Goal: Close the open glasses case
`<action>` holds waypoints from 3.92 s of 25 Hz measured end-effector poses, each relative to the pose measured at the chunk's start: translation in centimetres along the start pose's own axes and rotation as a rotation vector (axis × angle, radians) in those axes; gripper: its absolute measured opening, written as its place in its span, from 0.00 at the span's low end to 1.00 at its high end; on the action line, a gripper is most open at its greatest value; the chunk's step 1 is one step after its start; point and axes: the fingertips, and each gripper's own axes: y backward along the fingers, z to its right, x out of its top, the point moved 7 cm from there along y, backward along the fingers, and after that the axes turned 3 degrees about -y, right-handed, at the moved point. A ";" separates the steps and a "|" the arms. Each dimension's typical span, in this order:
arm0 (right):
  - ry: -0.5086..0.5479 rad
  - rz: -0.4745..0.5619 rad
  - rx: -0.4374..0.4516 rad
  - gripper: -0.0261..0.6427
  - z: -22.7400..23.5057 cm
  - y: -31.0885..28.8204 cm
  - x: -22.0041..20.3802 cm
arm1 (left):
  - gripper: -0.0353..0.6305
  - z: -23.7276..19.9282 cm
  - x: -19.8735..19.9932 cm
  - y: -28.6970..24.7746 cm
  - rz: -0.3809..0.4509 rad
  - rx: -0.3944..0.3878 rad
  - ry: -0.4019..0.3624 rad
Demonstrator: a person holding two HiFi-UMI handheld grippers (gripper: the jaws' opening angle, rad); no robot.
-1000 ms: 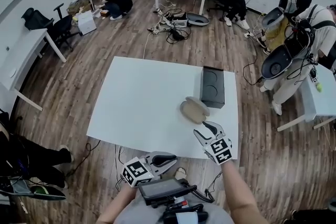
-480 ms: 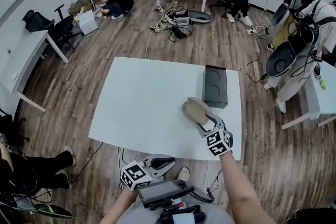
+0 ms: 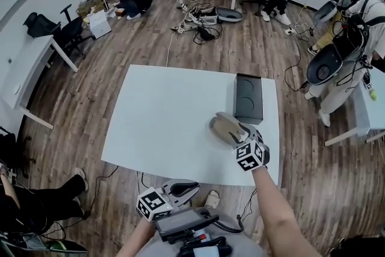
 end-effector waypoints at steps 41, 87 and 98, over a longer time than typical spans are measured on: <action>0.160 -0.262 -0.017 0.11 1.0 -5.2 -2.9 | 0.09 -0.9 -1.8 -1.0 0.014 0.011 0.083; 0.495 -0.289 -0.119 0.10 -9.3 -5.7 -5.1 | 0.09 0.3 -4.6 3.6 -0.005 0.021 0.137; 0.529 -0.318 -0.118 0.09 -10.0 -5.9 -5.6 | 0.09 0.3 -4.8 4.3 -0.003 0.034 0.134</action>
